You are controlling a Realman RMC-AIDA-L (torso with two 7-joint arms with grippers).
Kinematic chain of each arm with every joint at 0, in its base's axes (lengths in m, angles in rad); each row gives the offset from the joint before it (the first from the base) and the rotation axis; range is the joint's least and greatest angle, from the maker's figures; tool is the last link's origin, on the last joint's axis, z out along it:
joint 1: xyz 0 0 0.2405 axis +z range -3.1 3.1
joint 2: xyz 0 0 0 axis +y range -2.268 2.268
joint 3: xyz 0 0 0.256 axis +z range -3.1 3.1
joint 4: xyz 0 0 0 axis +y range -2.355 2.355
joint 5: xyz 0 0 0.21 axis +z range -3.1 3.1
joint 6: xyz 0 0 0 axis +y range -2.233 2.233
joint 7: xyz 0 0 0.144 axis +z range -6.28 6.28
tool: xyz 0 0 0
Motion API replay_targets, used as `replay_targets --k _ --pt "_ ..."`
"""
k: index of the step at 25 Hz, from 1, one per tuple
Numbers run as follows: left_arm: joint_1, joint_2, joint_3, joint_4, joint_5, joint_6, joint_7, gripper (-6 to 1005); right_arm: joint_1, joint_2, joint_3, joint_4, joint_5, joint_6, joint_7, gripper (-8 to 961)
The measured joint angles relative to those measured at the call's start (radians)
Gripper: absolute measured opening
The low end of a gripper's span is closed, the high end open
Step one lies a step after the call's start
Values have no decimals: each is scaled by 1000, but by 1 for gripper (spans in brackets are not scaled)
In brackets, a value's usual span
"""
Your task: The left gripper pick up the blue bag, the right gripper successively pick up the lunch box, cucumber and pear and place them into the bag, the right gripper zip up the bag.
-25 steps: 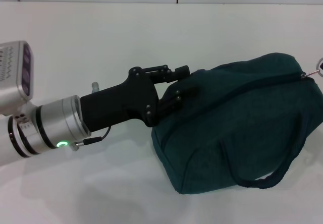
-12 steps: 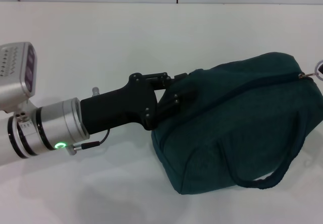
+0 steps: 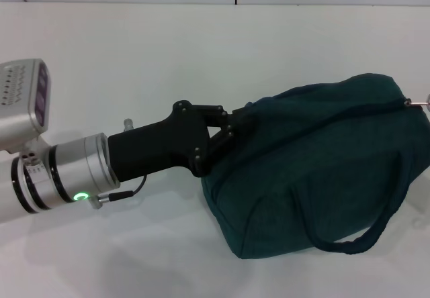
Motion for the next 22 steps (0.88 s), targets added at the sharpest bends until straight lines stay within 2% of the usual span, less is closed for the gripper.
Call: replay_targets --k 4,17,22 --pt "1 -1 0 0 0 3 -1 64 -3 -2 0 0 3 1 0 49" --pt "10 3 -4 0 1 8 -5 65 -36 -12 52 -1 3 0 3 50" --pt "11 3 -5 0 1 8 -6 65 -44 -12 50 -1 -5 41 0 51"
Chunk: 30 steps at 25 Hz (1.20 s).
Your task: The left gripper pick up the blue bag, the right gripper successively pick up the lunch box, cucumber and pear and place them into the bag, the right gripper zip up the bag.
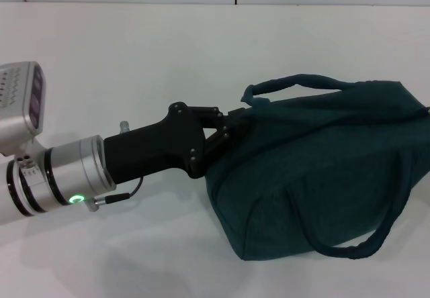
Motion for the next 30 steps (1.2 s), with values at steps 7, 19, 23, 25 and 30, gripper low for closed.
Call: replay_targets --k 7,19,23,25,30 --pt "0 0 -2 0 -9 0 -2 65 -3 5 -6 0 -12 62 -1 52" --pt "6 1 -6 0 -52 0 -2 66 7 9 -6 1 -55 131 -1 53" --pt "6 3 -6 0 -54 0 -2 66 2 9 -2 1 -53 137 -1 54" --pt "6 4 -6 0 -54 0 -2 65 1 9 -1 1 -50 138 -1 54" --pt "10 5 -7 7 -55 0 -2 64 4 9 -6 0 -54 185 -1 54"
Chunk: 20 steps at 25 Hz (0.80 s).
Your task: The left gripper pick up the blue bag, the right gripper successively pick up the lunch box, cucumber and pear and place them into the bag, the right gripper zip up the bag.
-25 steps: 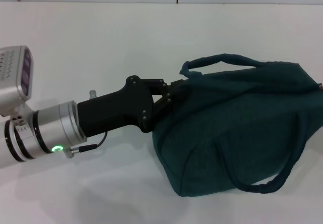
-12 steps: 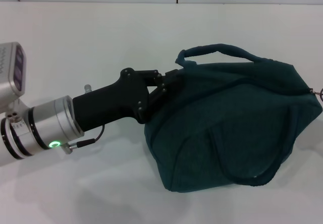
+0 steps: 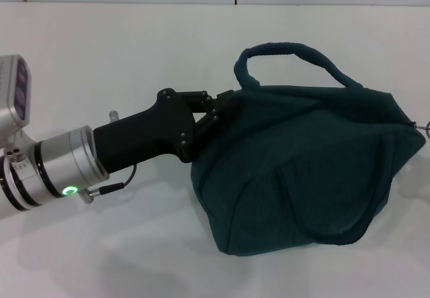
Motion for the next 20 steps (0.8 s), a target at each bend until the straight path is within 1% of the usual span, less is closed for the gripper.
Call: replay_targets --k 3,10,13,18,20 --pt "1 0 0 1 -1 0 0 65 8 2 -14 7 -8 23 0 55" --pt "1 -3 1 1 -2 1 0 65 21 4 -28 24 -35 32 -1 56" --pt "1 -4 4 1 -1 1 0 66 22 4 -36 24 -39 31 0 56" --pt "1 -6 6 -2 2 1 0 65 13 4 -32 25 -34 -14 0 57" --pt "3 -6 6 -2 2 2 0 62 14 5 -32 24 -33 4 0 57"
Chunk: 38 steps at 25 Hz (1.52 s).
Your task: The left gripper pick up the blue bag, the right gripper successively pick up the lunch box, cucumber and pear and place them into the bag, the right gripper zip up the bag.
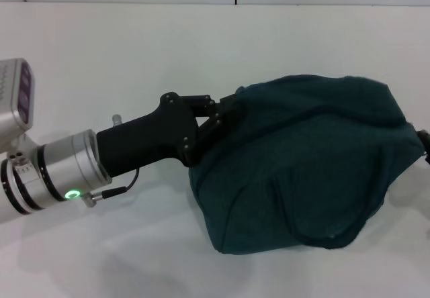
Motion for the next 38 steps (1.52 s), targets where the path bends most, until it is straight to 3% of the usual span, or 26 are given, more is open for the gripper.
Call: replay_targets --k 5,21,28,33,38 --pt "8 0 1 2 0 2 0 63 8 0 -22 1 -7 76 6 57" --pt "2 0 1 3 1 3 0 97 8 0 -33 -3 -7 44 12 59" --pt "9 -1 -5 0 -9 3 -5 112 -7 -15 -26 -7 -7 29 20 60" --pt "23 -3 -6 -4 -39 3 -14 122 -42 -17 -1 -24 1 -21 -17 263" --pt "35 -3 -7 -7 -79 4 -9 365 -71 -4 106 -15 1 -107 -87 352"
